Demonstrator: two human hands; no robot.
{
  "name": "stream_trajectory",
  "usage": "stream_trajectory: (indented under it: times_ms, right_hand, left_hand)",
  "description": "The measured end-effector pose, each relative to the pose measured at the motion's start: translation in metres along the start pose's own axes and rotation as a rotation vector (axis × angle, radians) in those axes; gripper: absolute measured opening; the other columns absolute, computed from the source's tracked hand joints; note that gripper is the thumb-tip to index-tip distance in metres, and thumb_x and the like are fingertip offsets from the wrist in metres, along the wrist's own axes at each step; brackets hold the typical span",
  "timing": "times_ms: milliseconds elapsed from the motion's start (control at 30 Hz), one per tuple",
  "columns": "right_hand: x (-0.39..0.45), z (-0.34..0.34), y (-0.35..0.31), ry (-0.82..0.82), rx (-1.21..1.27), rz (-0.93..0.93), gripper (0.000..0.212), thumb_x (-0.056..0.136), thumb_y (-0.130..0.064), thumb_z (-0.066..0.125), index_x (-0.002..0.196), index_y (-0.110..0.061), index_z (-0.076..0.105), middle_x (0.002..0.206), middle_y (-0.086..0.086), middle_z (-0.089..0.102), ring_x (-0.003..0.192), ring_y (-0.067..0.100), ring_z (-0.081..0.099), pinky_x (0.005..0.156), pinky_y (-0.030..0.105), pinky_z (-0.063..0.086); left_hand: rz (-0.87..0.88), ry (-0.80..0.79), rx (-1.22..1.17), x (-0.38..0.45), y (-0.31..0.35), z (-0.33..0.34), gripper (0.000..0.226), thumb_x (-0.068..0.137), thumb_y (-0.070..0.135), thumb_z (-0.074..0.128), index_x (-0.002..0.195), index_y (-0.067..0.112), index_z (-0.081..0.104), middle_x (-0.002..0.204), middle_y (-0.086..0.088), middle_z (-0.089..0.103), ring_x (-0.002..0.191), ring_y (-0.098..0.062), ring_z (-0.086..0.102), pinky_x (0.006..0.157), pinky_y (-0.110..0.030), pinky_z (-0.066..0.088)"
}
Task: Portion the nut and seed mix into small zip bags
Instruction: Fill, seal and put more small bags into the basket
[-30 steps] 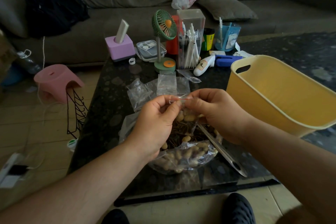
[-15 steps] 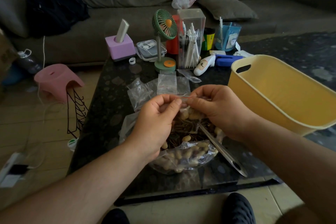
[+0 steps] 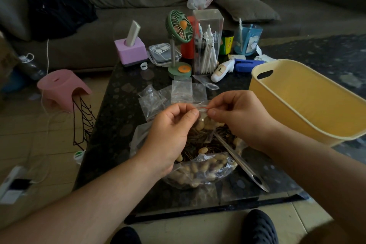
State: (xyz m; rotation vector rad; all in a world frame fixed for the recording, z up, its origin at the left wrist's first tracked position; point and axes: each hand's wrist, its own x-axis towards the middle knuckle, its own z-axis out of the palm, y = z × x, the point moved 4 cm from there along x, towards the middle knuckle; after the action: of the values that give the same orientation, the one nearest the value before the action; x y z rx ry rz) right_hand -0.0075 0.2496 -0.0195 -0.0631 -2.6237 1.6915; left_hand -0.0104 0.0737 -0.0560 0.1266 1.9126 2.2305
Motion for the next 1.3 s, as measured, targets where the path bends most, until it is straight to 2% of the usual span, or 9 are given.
stream_trajectory:
  times_ms: [100,200,267,400,633,833,933,1167,1300]
  right_hand:
    - [0.002,0.001,0.002,0.002,-0.022,-0.004,0.010,0.089,-0.009,0.080,0.087,-0.019,0.078,0.079,0.016,0.074,0.065,0.021,0.063,0.064,0.034,0.054]
    - [0.000,0.004,-0.001,-0.010,-0.045,-0.041,0.007,0.088,-0.011,0.081,0.088,-0.018,0.079,0.075,0.006,0.075,0.061,0.011,0.063,0.060,0.021,0.054]
    - [-0.001,0.004,-0.001,-0.023,-0.060,-0.066,0.006,0.088,-0.014,0.081,0.091,-0.018,0.080,0.079,0.000,0.077,0.068,0.008,0.070,0.065,0.016,0.057]
    - [0.001,0.001,0.002,-0.053,-0.059,-0.065,0.016,0.084,-0.019,0.084,0.099,-0.023,0.078,0.087,-0.004,0.078,0.081,0.009,0.074,0.073,0.020,0.060]
    - [-0.001,0.001,0.002,-0.077,-0.112,-0.133,0.015,0.084,-0.023,0.085,0.097,-0.023,0.077,0.085,-0.005,0.079,0.080,0.011,0.075,0.080,0.030,0.063]
    - [-0.006,0.004,-0.004,-0.067,-0.205,-0.255,0.012,0.086,-0.026,0.083,0.092,-0.033,0.075,0.086,-0.016,0.075,0.083,-0.001,0.071,0.076,0.015,0.056]
    - [-0.007,0.006,-0.005,-0.056,-0.197,-0.290,0.013,0.086,-0.025,0.085,0.090,-0.033,0.075,0.086,-0.014,0.075,0.083,-0.002,0.071,0.076,0.016,0.056]
    - [-0.006,0.012,-0.006,-0.070,-0.258,-0.387,0.010,0.087,-0.027,0.082,0.096,-0.025,0.080,0.096,-0.012,0.070,0.090,0.006,0.069,0.078,0.026,0.059]
    - [-0.005,0.011,-0.007,-0.089,-0.319,-0.392,0.006,0.087,-0.025,0.083,0.092,-0.024,0.081,0.089,-0.011,0.068,0.081,0.007,0.067,0.069,0.019,0.054]
  left_hand:
    - [0.012,-0.004,0.003,-0.001,0.000,0.001,0.008,0.102,0.011,0.065,0.107,0.014,0.071,0.093,-0.002,0.079,0.088,-0.014,0.074,0.083,-0.026,0.061]
    - [0.054,-0.005,0.033,0.000,0.000,0.000,0.007,0.101,0.010,0.068,0.105,0.012,0.073,0.090,-0.006,0.078,0.086,-0.016,0.073,0.084,-0.028,0.062]
    - [0.083,0.007,0.058,0.001,0.001,-0.002,0.006,0.100,0.010,0.069,0.103,0.011,0.074,0.088,-0.006,0.077,0.084,-0.015,0.072,0.081,-0.026,0.061]
    - [0.128,0.037,0.124,0.002,0.002,-0.007,0.008,0.099,0.009,0.070,0.102,0.016,0.075,0.089,0.000,0.078,0.083,-0.011,0.073,0.078,-0.022,0.058]
    - [0.181,0.070,0.219,0.002,0.002,-0.009,0.018,0.099,0.007,0.071,0.095,0.024,0.074,0.085,0.010,0.077,0.083,-0.006,0.073,0.078,-0.020,0.057]
    - [0.195,0.058,0.265,0.002,0.003,-0.008,0.022,0.101,0.007,0.066,0.092,0.027,0.072,0.080,0.014,0.073,0.079,-0.002,0.068,0.077,-0.022,0.055]
    - [0.192,0.037,0.283,0.002,0.003,-0.007,0.023,0.103,0.009,0.064,0.090,0.027,0.070,0.075,0.013,0.069,0.075,-0.003,0.065,0.075,-0.024,0.054]
    - [0.162,0.036,0.334,0.001,0.003,-0.006,0.030,0.102,0.007,0.065,0.083,0.030,0.070,0.071,0.011,0.068,0.072,-0.005,0.066,0.073,-0.028,0.054]
    - [0.101,0.062,0.321,0.001,0.004,-0.008,0.027,0.098,0.006,0.071,0.083,0.028,0.075,0.075,0.005,0.074,0.077,-0.012,0.072,0.075,-0.034,0.060]
